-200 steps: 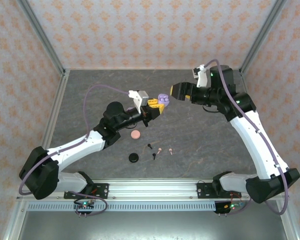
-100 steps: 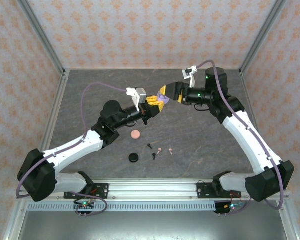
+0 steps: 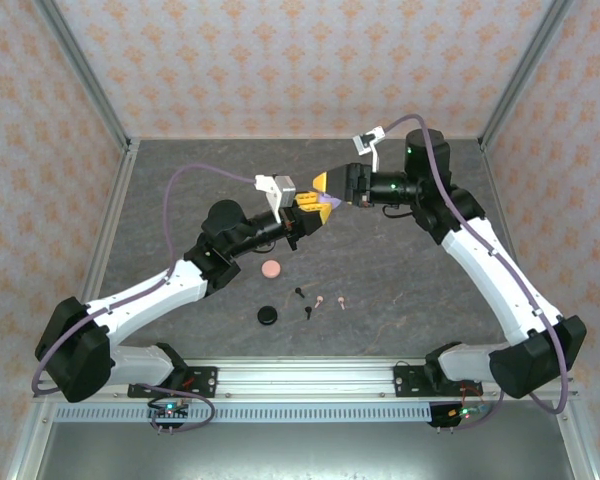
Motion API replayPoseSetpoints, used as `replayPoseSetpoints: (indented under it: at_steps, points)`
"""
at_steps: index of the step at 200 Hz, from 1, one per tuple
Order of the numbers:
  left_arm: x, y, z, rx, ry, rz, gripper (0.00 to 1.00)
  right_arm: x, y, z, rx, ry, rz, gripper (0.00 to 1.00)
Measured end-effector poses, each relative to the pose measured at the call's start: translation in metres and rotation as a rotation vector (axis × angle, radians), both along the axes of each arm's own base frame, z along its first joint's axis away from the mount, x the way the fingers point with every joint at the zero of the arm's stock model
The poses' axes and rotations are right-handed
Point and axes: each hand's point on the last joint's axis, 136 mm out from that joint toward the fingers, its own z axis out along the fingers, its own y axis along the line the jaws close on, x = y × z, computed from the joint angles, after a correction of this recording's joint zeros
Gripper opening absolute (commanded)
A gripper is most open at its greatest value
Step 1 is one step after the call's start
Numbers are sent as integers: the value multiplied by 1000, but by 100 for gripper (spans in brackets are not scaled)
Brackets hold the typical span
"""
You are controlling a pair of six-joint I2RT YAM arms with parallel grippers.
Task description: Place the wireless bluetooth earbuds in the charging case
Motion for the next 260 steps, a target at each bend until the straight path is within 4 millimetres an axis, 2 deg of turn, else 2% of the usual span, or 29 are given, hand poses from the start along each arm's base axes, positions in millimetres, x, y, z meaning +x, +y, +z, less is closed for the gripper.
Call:
replayPoseSetpoints:
  at_steps: [57, 132, 165, 191, 216, 233, 260]
  points:
    - [-1, 0, 0, 1, -1, -4, 0, -3, -4, 0, -30, -53, -7, 84]
    - [-2, -3, -3, 9, 5, -9, 0, -11, -14, 13, -46, -147, -42, 85]
    - [1, -3, -9, 25, 28, 1, 0, -6, -21, 2, -104, -131, -94, 86]
    - [7, -1, -18, 45, 59, 35, 0, 14, -40, -13, -184, -103, -225, 87]
    - [17, 2, -30, 72, 100, 90, 0, 37, -70, -27, -285, -96, -415, 90]
    - [31, 6, -41, 97, 151, 160, 0, 41, -91, -33, -337, -109, -533, 100]
    - [66, 21, -64, 131, 285, 300, 0, 35, -118, -41, -378, -133, -672, 99]
